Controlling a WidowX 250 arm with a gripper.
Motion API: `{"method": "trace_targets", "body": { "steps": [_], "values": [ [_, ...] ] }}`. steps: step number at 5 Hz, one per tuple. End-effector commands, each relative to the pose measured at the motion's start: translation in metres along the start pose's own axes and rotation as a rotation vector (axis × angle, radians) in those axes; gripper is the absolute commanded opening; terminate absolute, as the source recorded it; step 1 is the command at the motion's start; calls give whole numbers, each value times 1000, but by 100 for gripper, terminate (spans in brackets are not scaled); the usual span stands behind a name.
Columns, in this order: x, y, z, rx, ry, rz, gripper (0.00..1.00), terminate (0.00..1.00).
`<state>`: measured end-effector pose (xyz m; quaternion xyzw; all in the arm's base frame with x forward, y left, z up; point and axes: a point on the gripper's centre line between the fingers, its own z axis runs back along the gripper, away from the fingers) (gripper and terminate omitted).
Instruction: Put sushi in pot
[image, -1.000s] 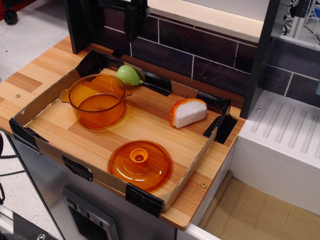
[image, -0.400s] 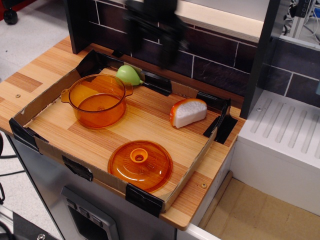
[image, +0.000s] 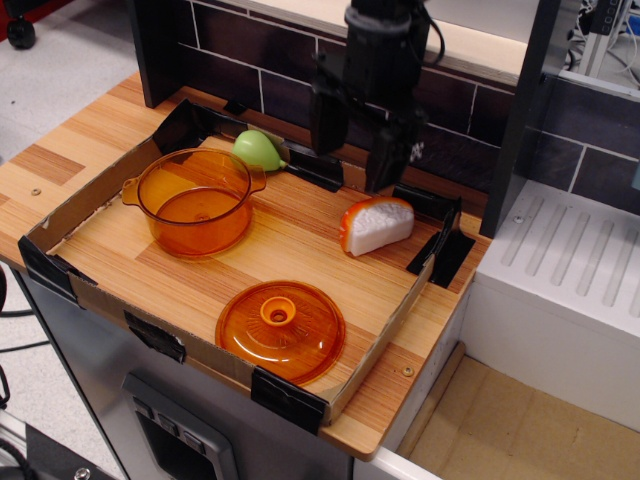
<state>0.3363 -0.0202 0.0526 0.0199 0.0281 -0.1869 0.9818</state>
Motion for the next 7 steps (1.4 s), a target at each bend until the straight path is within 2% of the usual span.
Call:
{"method": "trace_targets", "body": {
  "steps": [1,3,4,5,6,7],
  "values": [
    [3,-12,-9,29,-47,-19,100,0],
    [5,-5,-27,76,-45,-17,100,0],
    [4,0,-36,77,-28,-29,100,0],
    [3,-2,-44,85,-17,-38,0,0],
    [0,-3,-40,82,-23,-62,0,0],
    [-4,0,-16,64,-59,-50,0,0]
  ]
}}
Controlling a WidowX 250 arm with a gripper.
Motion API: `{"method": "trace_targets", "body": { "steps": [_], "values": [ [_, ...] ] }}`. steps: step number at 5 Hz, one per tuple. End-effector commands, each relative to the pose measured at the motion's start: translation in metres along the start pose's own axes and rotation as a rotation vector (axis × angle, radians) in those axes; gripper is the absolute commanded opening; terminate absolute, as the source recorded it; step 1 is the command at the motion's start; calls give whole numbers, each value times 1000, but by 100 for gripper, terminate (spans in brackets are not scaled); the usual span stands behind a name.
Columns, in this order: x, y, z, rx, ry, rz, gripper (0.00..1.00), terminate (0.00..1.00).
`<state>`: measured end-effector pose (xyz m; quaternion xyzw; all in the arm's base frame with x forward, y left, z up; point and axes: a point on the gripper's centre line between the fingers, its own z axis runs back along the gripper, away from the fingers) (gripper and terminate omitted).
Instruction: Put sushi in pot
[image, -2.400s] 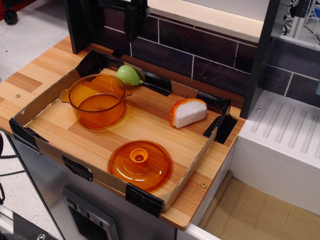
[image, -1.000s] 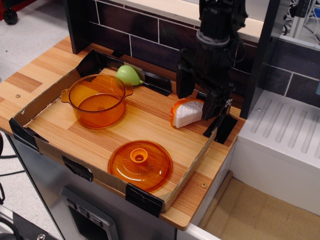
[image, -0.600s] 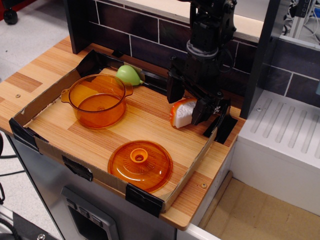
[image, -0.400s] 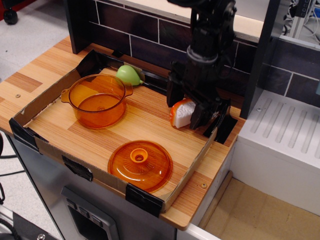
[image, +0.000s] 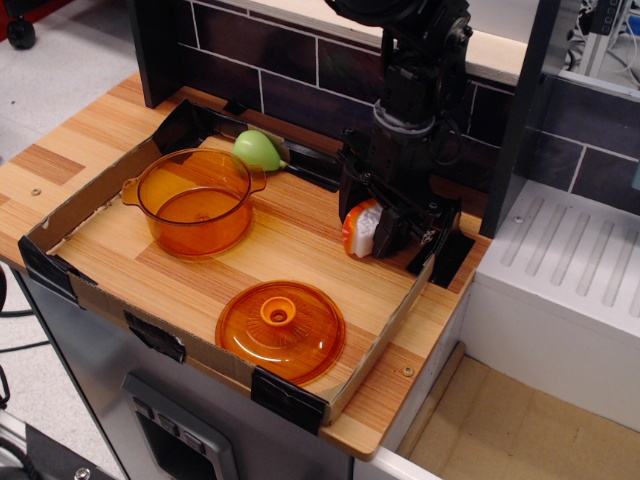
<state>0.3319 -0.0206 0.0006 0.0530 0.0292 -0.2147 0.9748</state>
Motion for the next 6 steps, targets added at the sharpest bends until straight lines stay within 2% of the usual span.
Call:
{"method": "trace_targets", "body": {
  "steps": [1,2,3,4,5,6],
  "values": [
    [-16,10,70,-23,-119,-3,0,0],
    [-37,33,90,-26,-154,11,0,0],
    [-58,67,97,-13,-164,35,0,0],
    [-72,95,88,-58,-65,2,0,0],
    [-78,108,65,3,-53,-18,0,0],
    [-79,111,51,31,-42,-54,0,0]
  ]
}}
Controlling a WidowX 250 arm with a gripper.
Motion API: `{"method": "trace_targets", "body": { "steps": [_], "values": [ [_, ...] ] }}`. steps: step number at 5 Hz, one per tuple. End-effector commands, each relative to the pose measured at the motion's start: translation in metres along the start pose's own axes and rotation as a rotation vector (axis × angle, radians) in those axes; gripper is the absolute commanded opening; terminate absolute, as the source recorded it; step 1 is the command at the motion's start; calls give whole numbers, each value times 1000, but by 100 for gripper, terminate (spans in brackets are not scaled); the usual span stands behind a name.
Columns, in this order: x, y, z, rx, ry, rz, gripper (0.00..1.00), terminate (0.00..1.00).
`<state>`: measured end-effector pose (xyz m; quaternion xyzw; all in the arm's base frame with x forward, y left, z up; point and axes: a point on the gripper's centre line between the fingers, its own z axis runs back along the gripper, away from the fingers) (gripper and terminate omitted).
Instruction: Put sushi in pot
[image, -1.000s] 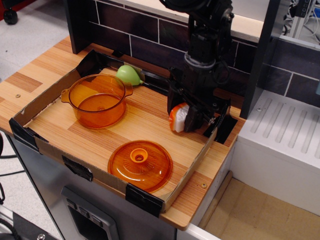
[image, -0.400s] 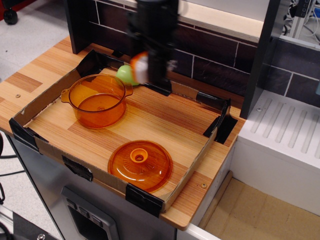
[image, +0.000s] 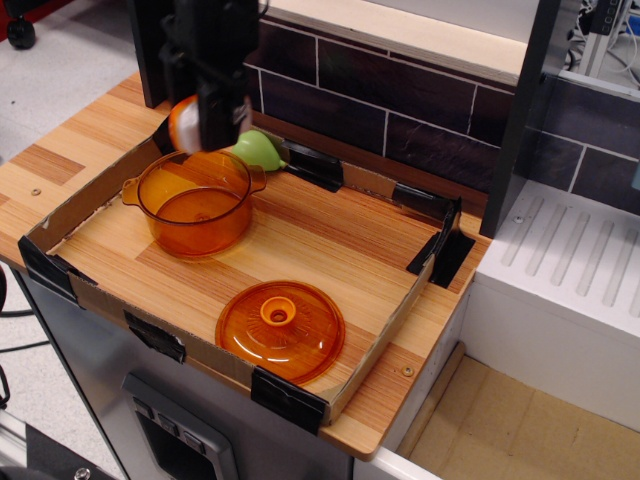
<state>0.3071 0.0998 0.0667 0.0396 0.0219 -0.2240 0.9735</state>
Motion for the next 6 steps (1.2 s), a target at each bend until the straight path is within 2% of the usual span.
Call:
{"method": "trace_targets", "body": {
  "steps": [1,3,4,5,6],
  "values": [
    [-5,3,-12,88,14,-62,100,0],
    [-6,-3,5,67,-24,-59,100,0],
    [0,-2,25,40,-49,-31,100,0],
    [5,-7,63,-18,-104,-12,100,0],
    [9,-13,90,-67,-120,-12,100,0]
  ]
}}
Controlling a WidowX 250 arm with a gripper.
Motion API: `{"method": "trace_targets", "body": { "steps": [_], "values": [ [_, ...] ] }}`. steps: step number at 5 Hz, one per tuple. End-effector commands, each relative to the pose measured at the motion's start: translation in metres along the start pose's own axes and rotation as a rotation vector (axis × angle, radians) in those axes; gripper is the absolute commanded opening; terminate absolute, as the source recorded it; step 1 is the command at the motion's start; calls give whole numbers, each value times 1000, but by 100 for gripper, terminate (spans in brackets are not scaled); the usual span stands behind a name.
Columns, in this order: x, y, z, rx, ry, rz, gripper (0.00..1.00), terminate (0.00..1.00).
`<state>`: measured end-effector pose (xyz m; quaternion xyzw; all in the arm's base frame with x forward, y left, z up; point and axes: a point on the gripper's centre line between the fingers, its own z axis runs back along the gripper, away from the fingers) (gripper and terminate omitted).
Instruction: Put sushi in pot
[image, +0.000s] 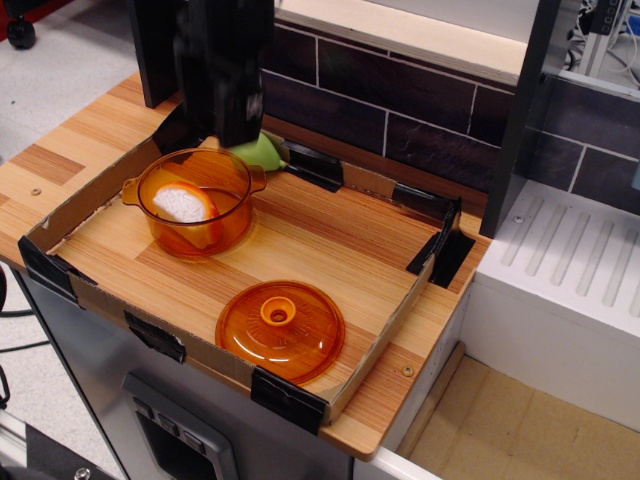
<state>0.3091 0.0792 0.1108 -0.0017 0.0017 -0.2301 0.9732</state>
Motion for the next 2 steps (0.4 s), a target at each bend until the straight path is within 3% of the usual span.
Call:
{"method": "trace_targets", "body": {
  "steps": [1,2],
  "values": [
    [3,-1,44,4,-62,-2,100,0],
    [3,-1,44,4,-62,-2,100,100]
  ]
}}
